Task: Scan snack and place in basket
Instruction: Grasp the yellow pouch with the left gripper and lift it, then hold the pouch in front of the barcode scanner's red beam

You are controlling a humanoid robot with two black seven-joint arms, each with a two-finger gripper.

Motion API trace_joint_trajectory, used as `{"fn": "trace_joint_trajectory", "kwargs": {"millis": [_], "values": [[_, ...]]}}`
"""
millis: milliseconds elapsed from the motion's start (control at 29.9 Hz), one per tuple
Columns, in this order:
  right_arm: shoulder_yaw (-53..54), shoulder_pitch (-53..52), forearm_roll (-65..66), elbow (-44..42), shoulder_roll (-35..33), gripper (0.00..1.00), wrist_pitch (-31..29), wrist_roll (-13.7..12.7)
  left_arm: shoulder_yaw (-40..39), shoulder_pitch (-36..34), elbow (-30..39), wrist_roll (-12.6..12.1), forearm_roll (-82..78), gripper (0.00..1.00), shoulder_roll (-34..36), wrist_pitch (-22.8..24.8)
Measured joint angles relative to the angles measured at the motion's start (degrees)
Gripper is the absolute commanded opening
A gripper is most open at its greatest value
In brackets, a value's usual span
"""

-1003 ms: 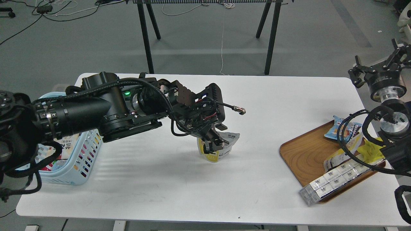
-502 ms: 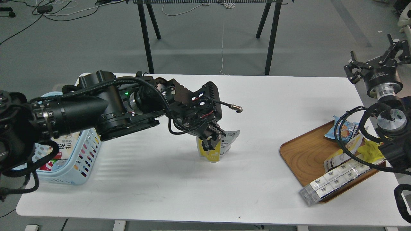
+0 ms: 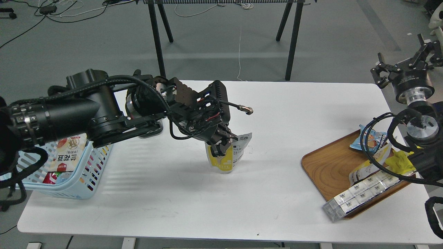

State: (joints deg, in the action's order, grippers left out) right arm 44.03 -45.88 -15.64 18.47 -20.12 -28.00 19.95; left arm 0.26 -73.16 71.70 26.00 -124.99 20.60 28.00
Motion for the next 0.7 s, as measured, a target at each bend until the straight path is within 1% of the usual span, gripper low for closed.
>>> {"fn": "trace_joint_trajectory", "kwargs": {"millis": [201,301,435,535,702], "values": [[-0.1,-0.4,0.0,0.0,0.0,1.00,0.0,0.0,-1.4,-0.1,7.3,0.4,0.0,0.00,9.5,0.0],[-0.2,-1.0,0.0,0.0,0.0,1.00,0.0,0.0,-1.5,0.1,9.7,0.7,0.0,0.00,14.3,0.0],[-0.2,-1.5,0.0,-0.1,0.0,1.00,0.0,0.0,-1.3,0.4,10.5,1.7,0.0,0.00,21.2,-0.3],[-0.2,-1.6,0.0,0.0,0.0,1.00,0.0,0.0,-1.1,0.7,10.6,2.0,0.0,0.00,25.6,-2.0],[-0.1,-1.6,0.0,0.0,0.0,1.00,0.0,0.0,-0.7,1.0,10.3,2.0,0.0,0.00,28.3,-3.3]]}}
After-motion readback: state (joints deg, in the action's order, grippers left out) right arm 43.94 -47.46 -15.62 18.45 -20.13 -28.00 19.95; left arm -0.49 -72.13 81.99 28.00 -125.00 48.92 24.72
